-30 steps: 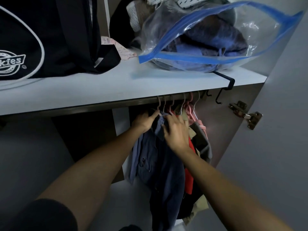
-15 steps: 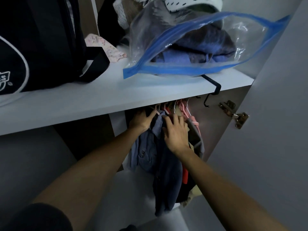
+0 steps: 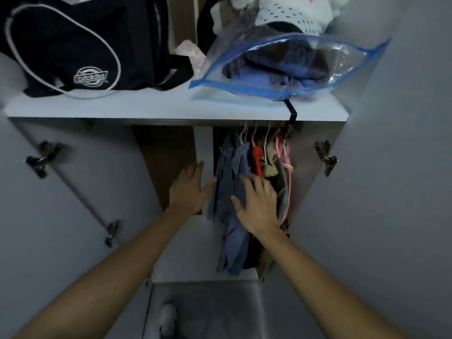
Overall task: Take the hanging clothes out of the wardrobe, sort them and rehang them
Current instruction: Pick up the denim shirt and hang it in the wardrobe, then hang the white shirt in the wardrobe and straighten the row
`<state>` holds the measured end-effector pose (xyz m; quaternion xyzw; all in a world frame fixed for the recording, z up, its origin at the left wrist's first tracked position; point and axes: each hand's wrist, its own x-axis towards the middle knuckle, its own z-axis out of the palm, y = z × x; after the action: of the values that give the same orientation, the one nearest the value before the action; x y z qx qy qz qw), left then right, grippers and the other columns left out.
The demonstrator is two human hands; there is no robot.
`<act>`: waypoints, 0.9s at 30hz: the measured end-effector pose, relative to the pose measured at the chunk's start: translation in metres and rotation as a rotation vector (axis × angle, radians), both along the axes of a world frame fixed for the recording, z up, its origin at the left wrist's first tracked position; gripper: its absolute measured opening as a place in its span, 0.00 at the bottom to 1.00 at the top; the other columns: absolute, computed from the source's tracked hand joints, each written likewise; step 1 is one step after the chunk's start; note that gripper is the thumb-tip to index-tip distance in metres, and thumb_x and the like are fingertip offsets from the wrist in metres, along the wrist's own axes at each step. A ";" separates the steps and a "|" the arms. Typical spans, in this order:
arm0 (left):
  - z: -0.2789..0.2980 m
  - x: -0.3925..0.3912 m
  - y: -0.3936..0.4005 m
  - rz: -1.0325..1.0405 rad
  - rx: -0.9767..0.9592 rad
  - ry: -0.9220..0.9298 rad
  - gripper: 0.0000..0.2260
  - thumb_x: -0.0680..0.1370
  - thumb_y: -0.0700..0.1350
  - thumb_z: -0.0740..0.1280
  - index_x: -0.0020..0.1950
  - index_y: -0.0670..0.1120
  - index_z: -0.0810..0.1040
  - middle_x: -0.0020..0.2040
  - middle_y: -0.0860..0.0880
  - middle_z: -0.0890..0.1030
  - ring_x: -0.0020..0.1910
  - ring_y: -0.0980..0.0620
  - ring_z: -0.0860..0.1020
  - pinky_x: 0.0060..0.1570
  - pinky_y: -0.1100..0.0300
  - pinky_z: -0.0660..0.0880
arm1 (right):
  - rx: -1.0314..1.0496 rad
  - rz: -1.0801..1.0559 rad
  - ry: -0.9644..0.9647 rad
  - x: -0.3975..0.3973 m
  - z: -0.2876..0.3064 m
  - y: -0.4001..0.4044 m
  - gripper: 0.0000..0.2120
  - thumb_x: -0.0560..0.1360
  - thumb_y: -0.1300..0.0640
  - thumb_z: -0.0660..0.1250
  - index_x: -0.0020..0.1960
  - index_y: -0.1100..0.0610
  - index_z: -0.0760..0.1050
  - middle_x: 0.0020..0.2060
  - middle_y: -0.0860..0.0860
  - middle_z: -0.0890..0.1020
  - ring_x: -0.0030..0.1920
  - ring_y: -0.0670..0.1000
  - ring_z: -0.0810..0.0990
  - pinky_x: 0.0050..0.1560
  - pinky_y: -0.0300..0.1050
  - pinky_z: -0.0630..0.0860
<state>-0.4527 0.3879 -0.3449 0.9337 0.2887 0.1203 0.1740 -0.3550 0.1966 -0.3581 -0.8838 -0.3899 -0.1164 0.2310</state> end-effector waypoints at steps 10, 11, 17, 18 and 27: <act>0.032 -0.233 -0.058 0.254 0.147 -0.020 0.35 0.83 0.70 0.47 0.85 0.53 0.54 0.84 0.50 0.59 0.82 0.47 0.58 0.76 0.44 0.67 | 0.072 0.382 0.147 -0.145 0.005 0.015 0.30 0.81 0.38 0.58 0.79 0.50 0.65 0.76 0.51 0.70 0.75 0.56 0.66 0.73 0.58 0.68; 0.033 -0.259 -0.065 0.293 0.156 -0.029 0.34 0.84 0.70 0.47 0.85 0.53 0.54 0.84 0.51 0.59 0.82 0.47 0.57 0.76 0.44 0.67 | 0.080 0.432 0.143 -0.165 0.006 0.018 0.30 0.81 0.38 0.58 0.79 0.50 0.65 0.76 0.51 0.70 0.75 0.56 0.66 0.73 0.57 0.67; 0.019 -0.414 -0.130 0.528 0.153 -0.056 0.32 0.85 0.68 0.50 0.85 0.55 0.53 0.84 0.52 0.58 0.83 0.49 0.56 0.77 0.48 0.63 | 0.107 0.762 0.210 -0.305 0.006 0.028 0.28 0.81 0.40 0.62 0.77 0.52 0.67 0.73 0.50 0.72 0.72 0.54 0.69 0.71 0.57 0.70; 0.016 -0.437 -0.146 0.575 0.152 -0.060 0.32 0.85 0.68 0.50 0.85 0.55 0.53 0.85 0.53 0.58 0.83 0.50 0.55 0.78 0.50 0.61 | 0.100 0.830 0.212 -0.329 0.004 0.027 0.28 0.81 0.40 0.62 0.77 0.52 0.67 0.73 0.49 0.73 0.72 0.53 0.69 0.71 0.57 0.70; -0.016 -0.616 -0.314 1.188 0.082 0.012 0.32 0.84 0.70 0.48 0.85 0.57 0.53 0.85 0.55 0.56 0.84 0.52 0.53 0.81 0.48 0.57 | -0.014 1.408 0.267 -0.519 -0.011 -0.020 0.27 0.81 0.41 0.61 0.76 0.50 0.68 0.72 0.46 0.73 0.73 0.51 0.69 0.72 0.53 0.67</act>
<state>-1.0686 0.0737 -0.3605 0.6187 0.7579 0.2030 0.0392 -0.8738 0.1770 -0.3689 -0.4305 -0.8368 0.1720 0.2913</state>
